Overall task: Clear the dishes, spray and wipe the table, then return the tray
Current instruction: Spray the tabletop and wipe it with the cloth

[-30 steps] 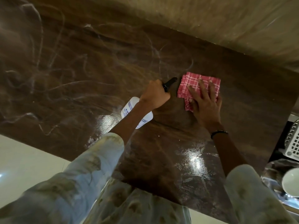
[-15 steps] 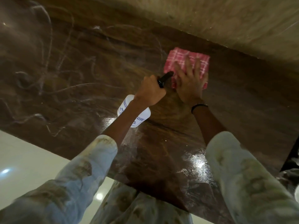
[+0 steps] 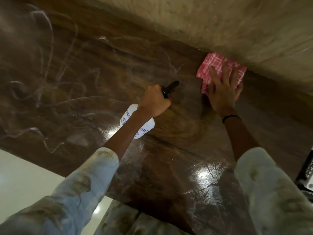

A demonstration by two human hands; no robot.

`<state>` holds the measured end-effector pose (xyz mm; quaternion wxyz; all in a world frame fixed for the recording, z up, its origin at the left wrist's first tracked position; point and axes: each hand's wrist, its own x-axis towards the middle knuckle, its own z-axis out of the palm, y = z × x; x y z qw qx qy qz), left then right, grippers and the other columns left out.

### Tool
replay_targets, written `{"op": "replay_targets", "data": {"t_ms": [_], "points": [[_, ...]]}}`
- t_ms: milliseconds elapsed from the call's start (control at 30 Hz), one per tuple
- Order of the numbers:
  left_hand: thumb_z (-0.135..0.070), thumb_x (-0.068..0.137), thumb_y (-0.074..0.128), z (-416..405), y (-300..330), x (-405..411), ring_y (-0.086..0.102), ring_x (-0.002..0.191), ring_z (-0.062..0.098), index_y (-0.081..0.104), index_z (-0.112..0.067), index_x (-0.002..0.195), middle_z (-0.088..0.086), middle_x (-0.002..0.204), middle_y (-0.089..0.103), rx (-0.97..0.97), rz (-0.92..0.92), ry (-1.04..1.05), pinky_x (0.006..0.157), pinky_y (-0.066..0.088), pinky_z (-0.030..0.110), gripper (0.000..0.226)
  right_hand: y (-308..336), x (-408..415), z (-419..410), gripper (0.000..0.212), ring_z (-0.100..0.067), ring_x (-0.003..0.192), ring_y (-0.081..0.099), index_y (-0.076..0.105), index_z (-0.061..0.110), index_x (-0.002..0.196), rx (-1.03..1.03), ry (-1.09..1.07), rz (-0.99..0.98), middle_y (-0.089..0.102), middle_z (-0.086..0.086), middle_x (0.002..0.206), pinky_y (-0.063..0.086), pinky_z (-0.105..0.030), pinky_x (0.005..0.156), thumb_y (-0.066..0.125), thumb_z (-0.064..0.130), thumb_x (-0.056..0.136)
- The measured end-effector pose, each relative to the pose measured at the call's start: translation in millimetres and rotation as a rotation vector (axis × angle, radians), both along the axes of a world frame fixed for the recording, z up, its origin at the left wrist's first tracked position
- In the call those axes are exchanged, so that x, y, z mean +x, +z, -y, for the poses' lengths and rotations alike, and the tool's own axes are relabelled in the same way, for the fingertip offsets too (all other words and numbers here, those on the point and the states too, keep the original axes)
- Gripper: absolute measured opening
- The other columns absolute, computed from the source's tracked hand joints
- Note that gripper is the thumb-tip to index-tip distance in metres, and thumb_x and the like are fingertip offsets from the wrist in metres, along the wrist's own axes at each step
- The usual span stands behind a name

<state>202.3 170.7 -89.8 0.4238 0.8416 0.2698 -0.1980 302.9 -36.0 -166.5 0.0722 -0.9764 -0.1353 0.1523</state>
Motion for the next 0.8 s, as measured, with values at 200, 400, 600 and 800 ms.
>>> {"op": "replay_targets", "data": {"t_ms": [200, 400, 600, 800], "points": [[-0.013, 0.079, 0.06, -16, -7, -7, 0.062, 0.071, 0.032, 0.064, -0.006, 0.091, 0.012, 0.077, 0.061, 0.011, -0.002, -0.033, 0.061, 0.05, 0.034, 0.015, -3, 17, -81, 0.052, -0.037, 0.146, 0.0, 0.023, 0.039, 0.148, 0.074, 0.13, -0.003, 0.007, -0.002, 0.161, 0.006, -0.068, 0.109, 0.036, 0.032, 0.098], [-0.011, 0.08, 0.061, -26, -4, -13, 0.051, 0.051, 0.016, 0.066, 0.003, 0.089, 0.013, 0.071, 0.062, 0.04, 0.019, -0.019, 0.047, 0.034, 0.023, 0.017, -1, -46, -94, 0.051, -0.037, 0.145, 0.011, 0.041, 0.031, 0.141, 0.08, 0.453, 0.001, 0.021, -0.006, 0.158, 0.011, -0.067, 0.106, 0.032, 0.042, 0.092], [-0.016, 0.083, 0.061, -24, -3, -28, 0.063, 0.072, 0.032, 0.066, 0.001, 0.096, 0.019, 0.084, 0.068, 0.032, 0.006, -0.028, 0.065, 0.052, 0.034, 0.022, -3, -65, -10, 0.051, -0.035, 0.145, 0.015, 0.025, 0.04, 0.146, -0.011, 0.484, 0.016, 0.021, -0.004, 0.158, 0.025, -0.065, 0.106, 0.032, 0.044, 0.095], [-0.013, 0.084, 0.059, -16, -1, -62, 0.059, 0.061, 0.028, 0.064, -0.001, 0.092, 0.01, 0.072, 0.059, 0.0, -0.027, -0.07, 0.054, 0.04, 0.025, 0.015, 3, -54, -51, 0.053, -0.035, 0.146, 0.0, 0.025, 0.038, 0.147, 0.043, 0.051, -0.011, 0.008, 0.0, 0.161, 0.012, -0.07, 0.108, 0.041, 0.028, 0.098]]}}
